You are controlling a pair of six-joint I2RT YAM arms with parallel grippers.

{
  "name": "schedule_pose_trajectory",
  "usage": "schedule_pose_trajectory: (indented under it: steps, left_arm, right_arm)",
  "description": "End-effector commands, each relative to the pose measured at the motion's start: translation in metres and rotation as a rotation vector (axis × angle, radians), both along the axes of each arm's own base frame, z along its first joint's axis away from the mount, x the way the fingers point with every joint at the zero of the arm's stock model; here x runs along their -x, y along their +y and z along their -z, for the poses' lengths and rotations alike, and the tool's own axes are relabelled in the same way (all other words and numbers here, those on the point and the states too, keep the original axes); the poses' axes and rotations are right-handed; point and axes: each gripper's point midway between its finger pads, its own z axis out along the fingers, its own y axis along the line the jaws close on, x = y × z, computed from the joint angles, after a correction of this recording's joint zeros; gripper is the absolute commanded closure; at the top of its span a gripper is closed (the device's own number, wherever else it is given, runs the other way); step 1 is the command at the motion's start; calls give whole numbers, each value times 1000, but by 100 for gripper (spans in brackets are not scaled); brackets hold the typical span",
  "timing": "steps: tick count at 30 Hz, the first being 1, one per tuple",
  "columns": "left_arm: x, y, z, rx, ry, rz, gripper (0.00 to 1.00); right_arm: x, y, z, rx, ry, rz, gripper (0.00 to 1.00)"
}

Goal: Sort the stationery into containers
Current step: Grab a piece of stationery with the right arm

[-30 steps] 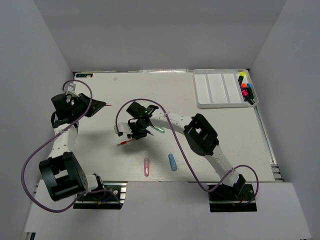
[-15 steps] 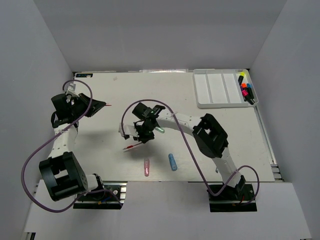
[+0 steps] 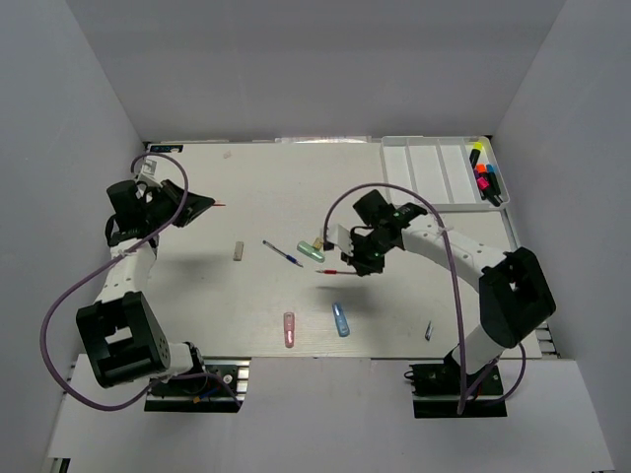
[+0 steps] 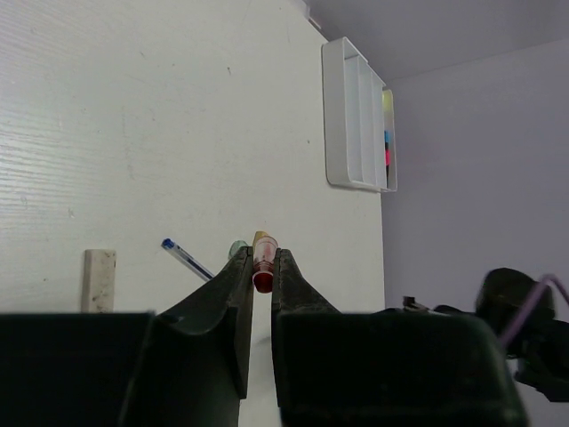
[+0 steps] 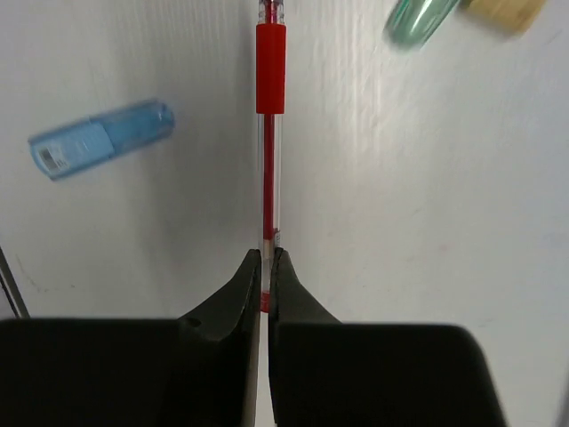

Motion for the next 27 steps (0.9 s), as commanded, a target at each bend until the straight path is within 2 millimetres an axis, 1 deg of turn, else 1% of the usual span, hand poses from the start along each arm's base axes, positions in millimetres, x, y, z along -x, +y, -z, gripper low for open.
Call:
schedule_pose_trajectory:
  steps: [1, 2, 3, 4, 5, 7, 8, 10, 11, 13, 14, 16, 17, 18, 20, 21, 23, 24, 25, 27]
  left_arm:
    - [-4, -9, -14, -16, -56, 49, 100]
    - [-4, -12, -13, -15, -52, 56, 100]
    - [-7, -11, -17, -26, -80, 55, 100]
    - [-7, -15, -17, -28, -82, 63, 100]
    - [-7, -17, -17, -36, -86, 68, 100]
    - [-8, -20, -19, -48, -90, 79, 100]
    - [-9, -19, -19, -69, -105, 77, 100]
    - [-6, -21, -17, -77, -84, 83, 100]
    - [-6, -21, -16, -77, -81, 84, 100]
    - [-7, -21, -15, -78, -77, 78, 100]
    - [-6, -24, -14, -76, -76, 88, 100]
    - [-8, -24, -12, -73, -73, 84, 100]
    - [-8, -24, -12, -71, -73, 87, 100]
    - [-8, -27, -12, -73, -74, 97, 100]
    - [-10, -27, -12, -76, -75, 99, 100]
    - [-9, -27, -11, -76, -72, 102, 100]
    - [-9, -30, -9, -75, -67, 110, 100]
    - [-10, -30, -9, -75, -68, 110, 100]
    - [-10, -30, -9, -78, -70, 109, 100]
    - [-9, -34, -9, -75, -70, 118, 100]
  right_arm:
    - [-1, -34, 30, 94, -1, 60, 100]
    - [-1, -42, 39, 113, 6, 73, 100]
    - [-5, -44, 46, 116, 3, 85, 100]
    - [-7, -44, 51, 121, 5, 92, 100]
    - [-9, -48, 60, 139, 23, 109, 100]
    - [-18, -50, 69, 152, 22, 138, 100]
    - [-22, -54, 77, 163, 36, 162, 100]
    - [-29, -52, 80, 168, 19, 175, 100]
    - [-30, -54, 86, 181, 27, 186, 100]
    - [-37, -54, 89, 185, 0, 199, 100]
    - [-35, -56, 94, 196, 4, 202, 100]
    - [-42, -57, 97, 202, -20, 214, 100]
    - [-41, -57, 98, 206, -16, 209, 100]
    - [-36, -61, 104, 224, -4, 209, 98]
    - [-34, -64, 107, 239, 10, 210, 90]
    - [-35, -63, 106, 241, 10, 207, 84]
    - [-34, -64, 107, 263, 23, 197, 82]
    - [-39, -61, 103, 263, 15, 197, 82]
    - [-37, -63, 107, 284, 36, 195, 82]
    - [-41, -63, 107, 309, 29, 192, 81]
